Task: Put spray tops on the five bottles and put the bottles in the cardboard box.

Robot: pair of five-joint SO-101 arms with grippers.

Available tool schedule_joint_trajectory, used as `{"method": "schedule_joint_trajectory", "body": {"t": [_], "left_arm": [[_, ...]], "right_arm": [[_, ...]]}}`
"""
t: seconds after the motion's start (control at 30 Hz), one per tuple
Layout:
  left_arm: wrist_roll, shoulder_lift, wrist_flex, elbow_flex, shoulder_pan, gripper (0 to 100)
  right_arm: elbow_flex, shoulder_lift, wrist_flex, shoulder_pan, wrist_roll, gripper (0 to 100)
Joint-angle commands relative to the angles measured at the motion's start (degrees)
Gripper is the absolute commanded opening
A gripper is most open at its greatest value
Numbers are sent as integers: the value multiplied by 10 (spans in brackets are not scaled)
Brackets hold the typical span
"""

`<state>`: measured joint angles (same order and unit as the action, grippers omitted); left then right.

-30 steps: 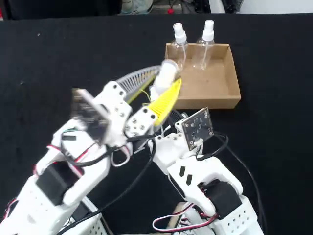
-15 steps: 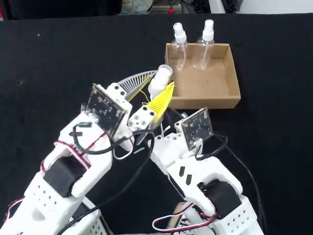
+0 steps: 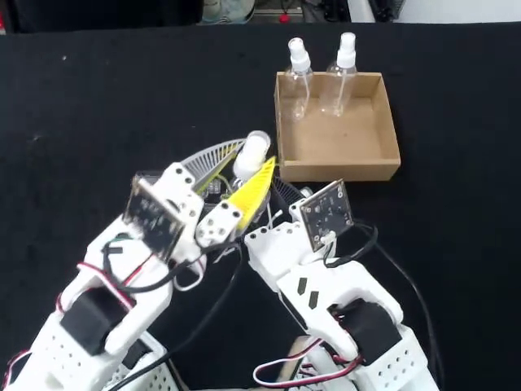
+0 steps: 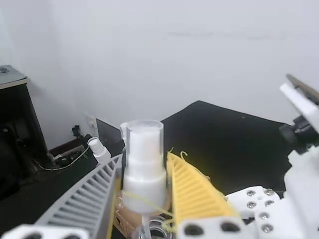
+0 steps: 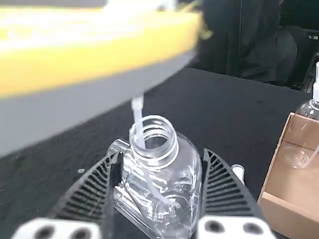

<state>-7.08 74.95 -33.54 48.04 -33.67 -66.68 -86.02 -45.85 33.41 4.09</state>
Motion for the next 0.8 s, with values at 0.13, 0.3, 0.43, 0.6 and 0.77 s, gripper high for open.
{"method": "schedule_joint_trajectory", "body": {"t": [0.13,0.3,0.43,0.6,0.77], "left_arm": [[76,33,21,12,15,51],[75,-6,20,7,16,52],[77,-18,20,6,16,52],[78,-19,19,12,16,52],[78,-18,-8,12,13,52]], "right_arm": [[2,-9,14,3,-4,117],[2,-9,14,2,-4,117],[1,-9,14,2,-4,117],[1,-9,14,2,-4,117],[-1,-9,14,2,-4,117]]}}
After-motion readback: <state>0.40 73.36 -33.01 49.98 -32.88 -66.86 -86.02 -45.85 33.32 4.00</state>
